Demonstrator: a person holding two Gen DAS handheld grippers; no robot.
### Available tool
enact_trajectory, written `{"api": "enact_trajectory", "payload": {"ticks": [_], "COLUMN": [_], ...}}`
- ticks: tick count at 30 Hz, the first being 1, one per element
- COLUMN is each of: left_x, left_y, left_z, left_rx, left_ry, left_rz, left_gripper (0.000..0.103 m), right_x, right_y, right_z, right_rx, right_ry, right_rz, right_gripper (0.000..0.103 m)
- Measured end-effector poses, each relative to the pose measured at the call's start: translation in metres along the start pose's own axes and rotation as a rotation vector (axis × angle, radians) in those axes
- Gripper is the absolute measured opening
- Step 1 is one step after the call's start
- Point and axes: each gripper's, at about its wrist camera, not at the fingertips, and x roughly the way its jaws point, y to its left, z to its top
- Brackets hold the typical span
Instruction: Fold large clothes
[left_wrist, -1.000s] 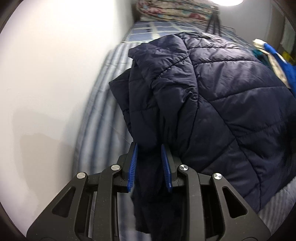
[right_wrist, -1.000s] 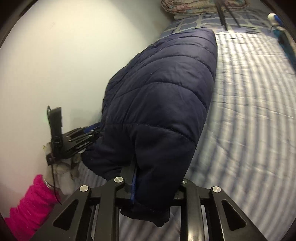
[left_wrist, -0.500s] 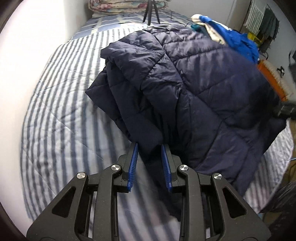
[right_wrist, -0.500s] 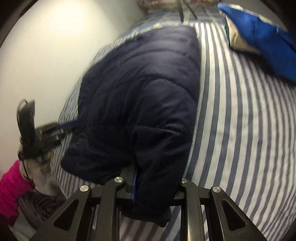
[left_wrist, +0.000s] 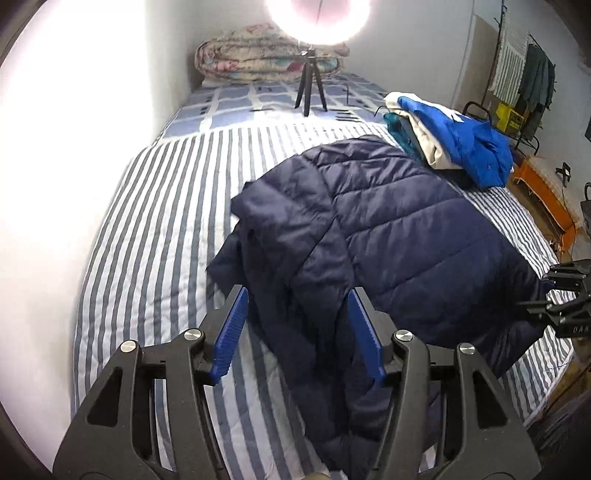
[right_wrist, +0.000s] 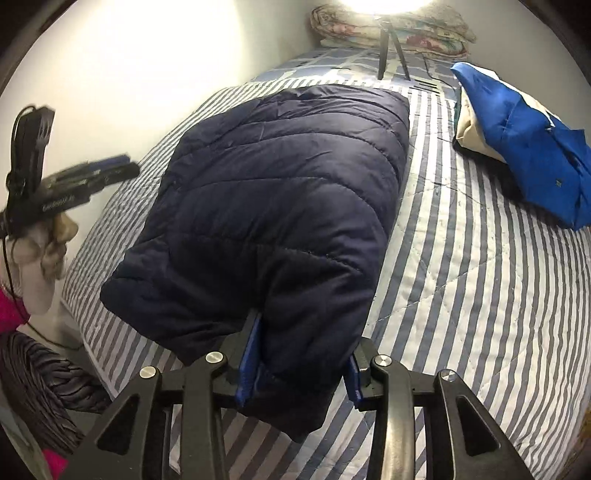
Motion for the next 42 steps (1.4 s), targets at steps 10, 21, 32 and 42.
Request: {"api": "enact_trajectory", "payload": {"ticks": [10,21,32,42], "left_x": [0.022,0.038,0.074,0.101], "left_y": [-0.013,-0.008,-0.001,0.033], "left_z": [0.013,0.020,0.025,0.014], "left_rx": [0.012,0.008,0.018,-0.091], "left_ry": [-0.025,-0.021,0.013,0.115], "left_rz": [-0.021,-0.030,-0.016,-0.102], "left_gripper": [0.058,0.058,0.036,0.041], "right_x": [0.008,-0.043,0.024,0.024], "right_y": [-0.012,-0.041,-0.019,-0.025], "right_z": [-0.013,-0.007,0.015,0.019], "right_rx": [-0.013,0.051,0.004,-0.029], "right_ry": [0.076,-0.130,-0.144,-0.092], "right_rz": [0.054,-0.011,-0.044,-0.045], "right_gripper": [0.039,0.039,0.036,0.040]}}
